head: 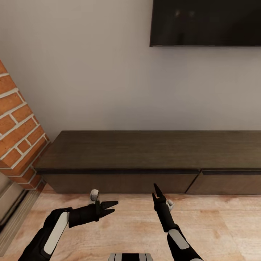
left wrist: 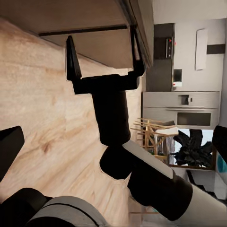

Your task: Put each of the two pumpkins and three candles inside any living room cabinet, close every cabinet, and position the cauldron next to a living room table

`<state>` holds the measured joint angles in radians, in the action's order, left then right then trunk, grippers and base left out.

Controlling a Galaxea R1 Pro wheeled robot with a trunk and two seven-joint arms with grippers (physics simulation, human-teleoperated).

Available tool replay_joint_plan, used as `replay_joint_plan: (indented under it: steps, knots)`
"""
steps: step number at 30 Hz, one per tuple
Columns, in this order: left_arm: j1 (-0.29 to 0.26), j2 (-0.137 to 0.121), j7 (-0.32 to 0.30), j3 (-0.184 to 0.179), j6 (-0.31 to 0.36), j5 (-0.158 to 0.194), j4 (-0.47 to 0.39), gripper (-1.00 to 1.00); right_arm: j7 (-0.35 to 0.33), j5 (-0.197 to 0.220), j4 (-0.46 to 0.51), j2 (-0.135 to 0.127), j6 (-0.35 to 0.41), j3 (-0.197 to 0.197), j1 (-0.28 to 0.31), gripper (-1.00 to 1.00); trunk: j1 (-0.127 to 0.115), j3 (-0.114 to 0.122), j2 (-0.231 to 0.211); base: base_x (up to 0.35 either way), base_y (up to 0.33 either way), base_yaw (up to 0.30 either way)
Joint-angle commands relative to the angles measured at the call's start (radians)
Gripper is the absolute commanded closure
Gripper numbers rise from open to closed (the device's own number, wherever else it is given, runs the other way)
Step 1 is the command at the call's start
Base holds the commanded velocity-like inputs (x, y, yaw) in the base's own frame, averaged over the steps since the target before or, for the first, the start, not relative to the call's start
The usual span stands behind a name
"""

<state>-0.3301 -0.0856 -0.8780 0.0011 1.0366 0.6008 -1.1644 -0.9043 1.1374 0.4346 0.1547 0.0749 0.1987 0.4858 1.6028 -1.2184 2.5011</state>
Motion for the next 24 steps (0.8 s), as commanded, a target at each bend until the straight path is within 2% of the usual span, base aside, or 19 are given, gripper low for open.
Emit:
replay_joint_plan:
  steps: [1, 24]
  knots:
    - [0.005, 0.0, -0.004, -0.001, 0.002, -0.002, 0.002, -1.0, -0.004, 0.007, 0.0, 0.0, 0.008, 0.002, 0.001, -1.0, 0.0, -0.001, 0.0, 0.037, 0.021, 0.0]
    - [0.014, 0.006, -0.007, -0.003, 0.0, 0.002, 0.005, -1.0, -0.005, 0.01, 0.0, -0.006, 0.008, 0.002, 0.001, -1.0, 0.0, -0.001, 0.0, 0.117, 0.013, 0.0]
